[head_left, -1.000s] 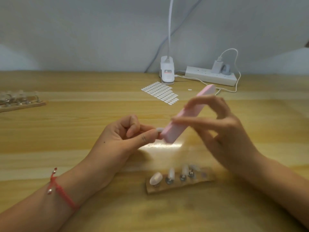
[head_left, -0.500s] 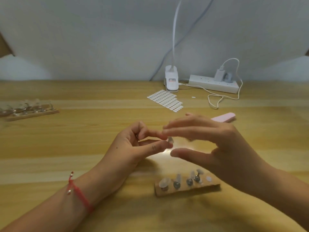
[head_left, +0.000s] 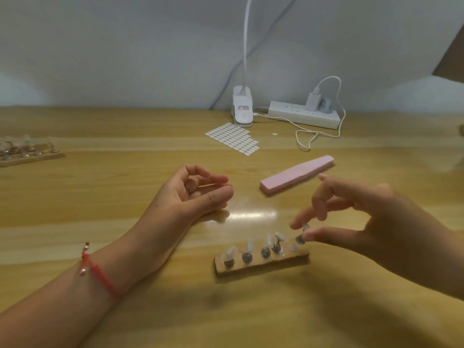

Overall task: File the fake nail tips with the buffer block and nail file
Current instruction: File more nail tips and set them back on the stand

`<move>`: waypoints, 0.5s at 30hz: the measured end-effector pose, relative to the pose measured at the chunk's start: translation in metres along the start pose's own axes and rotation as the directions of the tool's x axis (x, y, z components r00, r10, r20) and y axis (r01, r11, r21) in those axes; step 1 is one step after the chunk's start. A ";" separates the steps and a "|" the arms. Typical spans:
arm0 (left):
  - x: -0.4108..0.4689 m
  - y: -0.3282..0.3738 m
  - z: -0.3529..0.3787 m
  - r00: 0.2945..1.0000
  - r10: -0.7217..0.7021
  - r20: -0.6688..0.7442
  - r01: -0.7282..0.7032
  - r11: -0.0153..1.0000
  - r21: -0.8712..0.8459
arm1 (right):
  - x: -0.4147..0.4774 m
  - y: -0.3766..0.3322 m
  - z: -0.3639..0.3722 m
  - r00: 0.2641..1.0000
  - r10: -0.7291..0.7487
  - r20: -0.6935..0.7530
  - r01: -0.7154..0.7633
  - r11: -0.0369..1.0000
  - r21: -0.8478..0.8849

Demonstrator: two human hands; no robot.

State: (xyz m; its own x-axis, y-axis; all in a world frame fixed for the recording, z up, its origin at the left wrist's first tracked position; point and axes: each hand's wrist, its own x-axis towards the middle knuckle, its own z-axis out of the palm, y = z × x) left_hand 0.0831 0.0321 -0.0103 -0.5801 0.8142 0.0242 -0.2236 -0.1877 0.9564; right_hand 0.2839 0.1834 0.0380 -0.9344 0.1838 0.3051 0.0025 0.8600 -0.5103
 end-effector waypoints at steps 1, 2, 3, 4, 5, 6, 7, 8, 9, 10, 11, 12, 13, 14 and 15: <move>0.000 0.000 0.000 1.000 -0.003 -0.005 0.003 1.000 0.002 | -0.001 0.000 0.001 1.000 0.003 -0.001 -0.003 1.000 0.007; -0.001 0.000 0.000 1.000 -0.006 -0.011 0.006 1.000 0.004 | -0.001 0.000 0.001 1.000 0.003 -0.005 -0.003 1.000 0.021; -0.001 -0.001 0.000 1.000 -0.011 -0.013 0.011 1.000 0.004 | -0.001 0.001 0.002 1.000 0.001 -0.002 -0.001 0.999 0.032; -0.001 -0.001 -0.001 1.000 -0.017 -0.018 0.017 1.000 0.008 | -0.001 0.004 0.004 1.000 0.000 0.008 -0.001 1.000 0.027; -0.001 -0.001 -0.002 1.000 -0.018 -0.021 0.018 1.000 0.010 | -0.001 0.006 0.006 1.000 0.002 0.023 -0.002 1.000 0.005; 0.000 -0.001 -0.002 1.000 -0.013 -0.023 0.013 1.000 0.009 | -0.003 0.009 0.010 0.999 -0.001 0.032 0.001 1.000 -0.017; 0.000 -0.002 -0.004 1.000 -0.007 -0.025 0.007 1.000 0.004 | -0.004 0.011 0.013 1.000 0.002 0.029 -0.001 1.000 -0.018; 0.001 -0.002 -0.005 1.000 -0.005 -0.031 0.005 1.000 0.000 | -0.007 0.013 0.014 1.000 0.015 0.018 -0.015 1.000 -0.004; 0.003 -0.003 -0.006 0.999 -0.001 -0.036 0.001 1.000 -0.009 | -0.009 0.015 0.015 0.999 0.036 0.009 -0.037 0.999 0.011; 0.003 -0.004 -0.007 0.999 0.002 -0.035 -0.003 1.000 -0.017 | -0.011 0.017 0.014 0.998 0.056 0.010 -0.056 0.998 0.019; 0.004 -0.006 -0.009 1.000 0.006 -0.029 -0.007 1.000 -0.025 | -0.013 0.019 0.013 0.997 0.071 0.020 -0.071 0.997 0.022; 0.004 -0.007 -0.012 1.000 0.007 -0.022 -0.007 1.000 -0.027 | -0.014 0.020 0.014 0.996 0.085 0.036 -0.086 0.996 0.022; 0.005 -0.009 -0.015 1.000 0.013 -0.017 -0.013 1.000 -0.019 | -0.015 0.022 0.015 0.993 0.100 0.058 -0.101 0.994 0.030; 0.006 -0.011 -0.018 1.000 0.023 -0.009 -0.023 1.000 -0.011 | -0.017 0.024 0.017 0.991 0.107 0.074 -0.110 0.993 0.033; 0.007 -0.012 -0.021 0.999 0.044 -0.006 -0.044 0.999 -0.021 | -0.019 0.027 0.017 0.992 0.102 0.072 -0.104 0.994 0.027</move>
State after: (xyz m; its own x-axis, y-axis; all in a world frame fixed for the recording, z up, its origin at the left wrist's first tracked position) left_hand 0.0651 0.0288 -0.0277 -0.5938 0.8020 0.0643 -0.2145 -0.2348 0.9481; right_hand 0.2957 0.1945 0.0045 -0.9526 0.2353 0.1926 0.0899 0.8231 -0.5608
